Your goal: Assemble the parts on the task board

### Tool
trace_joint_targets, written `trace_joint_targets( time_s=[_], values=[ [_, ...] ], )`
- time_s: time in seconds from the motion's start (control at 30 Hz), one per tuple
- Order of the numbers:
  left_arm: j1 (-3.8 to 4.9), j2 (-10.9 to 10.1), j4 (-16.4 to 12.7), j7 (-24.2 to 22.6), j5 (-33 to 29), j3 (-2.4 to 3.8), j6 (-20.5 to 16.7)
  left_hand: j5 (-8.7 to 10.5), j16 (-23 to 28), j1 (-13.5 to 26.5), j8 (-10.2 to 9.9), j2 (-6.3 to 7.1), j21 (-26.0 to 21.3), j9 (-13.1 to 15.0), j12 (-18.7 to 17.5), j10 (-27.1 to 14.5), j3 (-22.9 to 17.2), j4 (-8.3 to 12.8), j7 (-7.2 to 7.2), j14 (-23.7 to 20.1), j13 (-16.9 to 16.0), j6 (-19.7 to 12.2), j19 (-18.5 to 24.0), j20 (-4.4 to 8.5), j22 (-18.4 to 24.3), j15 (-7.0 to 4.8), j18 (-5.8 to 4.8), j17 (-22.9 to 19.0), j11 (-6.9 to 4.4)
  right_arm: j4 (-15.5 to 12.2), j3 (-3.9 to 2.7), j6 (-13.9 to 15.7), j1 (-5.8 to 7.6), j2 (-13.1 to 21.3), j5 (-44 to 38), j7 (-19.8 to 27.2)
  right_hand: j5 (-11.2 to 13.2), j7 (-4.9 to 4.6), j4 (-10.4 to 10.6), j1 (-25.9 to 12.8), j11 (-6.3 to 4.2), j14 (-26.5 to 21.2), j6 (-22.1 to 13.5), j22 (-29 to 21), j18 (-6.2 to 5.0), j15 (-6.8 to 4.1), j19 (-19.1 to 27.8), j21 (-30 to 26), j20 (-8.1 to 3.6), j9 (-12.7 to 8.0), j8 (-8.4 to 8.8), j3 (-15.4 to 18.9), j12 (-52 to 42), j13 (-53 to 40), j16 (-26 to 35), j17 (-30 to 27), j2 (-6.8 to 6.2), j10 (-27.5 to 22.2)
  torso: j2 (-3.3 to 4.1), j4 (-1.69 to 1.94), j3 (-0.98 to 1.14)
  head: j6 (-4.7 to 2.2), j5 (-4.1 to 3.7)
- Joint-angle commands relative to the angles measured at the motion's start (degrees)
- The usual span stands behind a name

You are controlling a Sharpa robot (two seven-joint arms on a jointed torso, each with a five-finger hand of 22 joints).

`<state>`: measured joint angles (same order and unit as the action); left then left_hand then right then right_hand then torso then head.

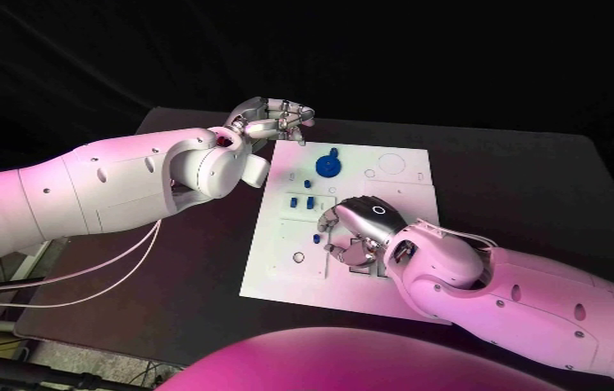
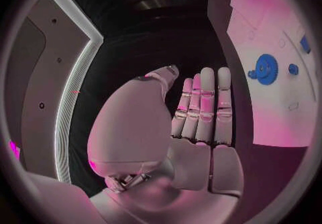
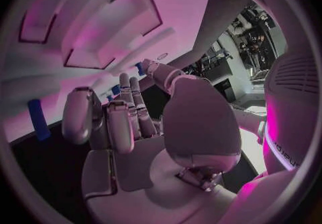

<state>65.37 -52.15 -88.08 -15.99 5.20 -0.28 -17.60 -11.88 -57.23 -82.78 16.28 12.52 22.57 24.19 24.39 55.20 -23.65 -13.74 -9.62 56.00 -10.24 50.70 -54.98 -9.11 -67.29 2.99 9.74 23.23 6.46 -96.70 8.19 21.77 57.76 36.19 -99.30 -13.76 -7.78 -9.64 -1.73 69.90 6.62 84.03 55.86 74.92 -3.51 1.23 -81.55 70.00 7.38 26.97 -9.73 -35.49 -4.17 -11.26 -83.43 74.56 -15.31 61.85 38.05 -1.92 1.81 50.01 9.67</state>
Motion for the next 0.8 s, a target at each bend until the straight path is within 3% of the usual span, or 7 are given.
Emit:
trace_joint_targets(
  time_s=[0.03,0.23,0.47,0.8],
  values=[
    [0.05,0.02,-0.04,-0.09,0.17,0.05,1.02,0.30,0.40,0.61,0.13,-0.02,-0.38,-0.03,-0.24,0.05,-0.28,-0.07,-0.13,-0.10,0.09,-0.21,-0.04,-0.31,0.09,0.32,0.55,-0.07,0.42,-1.91,-0.22,1.63,0.60,1.64,-0.17,-0.70,-0.30,0.20,-0.05,-0.20,-0.36,2.34,0.29,9.57,-0.55,0.41,0.10,-0.05,0.09,-0.10,0.00,0.53,-0.33,-0.01,0.04,0.06,-0.11,0.02,-0.03,-0.04,0.00,-0.01,-0.17],
    [0.05,-0.13,-0.01,-0.05,0.17,0.05,1.15,0.36,0.40,0.64,0.14,-0.02,-0.39,-0.03,-0.26,0.02,-0.30,-0.04,-0.13,-0.12,0.11,-0.21,-0.03,-0.32,0.11,0.33,0.55,-0.07,0.43,-5.34,-0.92,1.39,3.28,7.44,4.54,-0.97,-0.47,0.23,0.20,-0.36,-0.44,2.42,0.59,9.60,-0.54,0.33,0.01,0.07,0.08,-0.16,-0.10,1.20,-0.75,-0.08,-0.07,0.24,0.16,0.26,-0.06,-0.13,0.00,-0.01,-0.69],
    [0.05,-0.18,0.04,0.00,0.19,0.04,1.42,0.36,0.40,0.64,0.14,-0.02,-0.39,-0.03,-0.26,0.02,-0.30,-0.04,-0.13,-0.12,0.11,-0.21,-0.03,-0.32,0.11,0.33,0.55,-0.07,0.43,-5.16,-1.46,-1.26,6.60,12.05,9.26,-1.05,-0.67,0.11,0.39,-0.37,-0.34,2.33,-0.35,9.36,-0.70,0.41,0.33,-0.84,0.12,-0.67,0.57,2.96,-0.91,0.07,0.09,-0.13,0.19,-0.56,-0.09,-0.22,0.01,-0.01,-1.18],
    [0.04,-0.14,0.10,0.04,0.29,0.03,1.44,0.47,0.44,0.66,0.19,0.01,-0.44,-0.01,-0.30,-0.06,-0.36,0.06,-0.12,-0.18,0.16,-0.20,0.01,-0.34,0.15,0.35,0.55,-0.07,0.46,-2.48,-1.53,-5.69,7.48,12.80,8.45,-1.57,-0.22,0.36,0.32,0.62,-0.38,2.04,-0.66,9.14,-0.85,0.41,0.72,-1.77,0.16,-1.10,0.86,5.11,-1.17,0.25,0.41,-0.79,0.72,-1.56,0.06,0.00,0.07,-0.01,-1.28]
  ],
)
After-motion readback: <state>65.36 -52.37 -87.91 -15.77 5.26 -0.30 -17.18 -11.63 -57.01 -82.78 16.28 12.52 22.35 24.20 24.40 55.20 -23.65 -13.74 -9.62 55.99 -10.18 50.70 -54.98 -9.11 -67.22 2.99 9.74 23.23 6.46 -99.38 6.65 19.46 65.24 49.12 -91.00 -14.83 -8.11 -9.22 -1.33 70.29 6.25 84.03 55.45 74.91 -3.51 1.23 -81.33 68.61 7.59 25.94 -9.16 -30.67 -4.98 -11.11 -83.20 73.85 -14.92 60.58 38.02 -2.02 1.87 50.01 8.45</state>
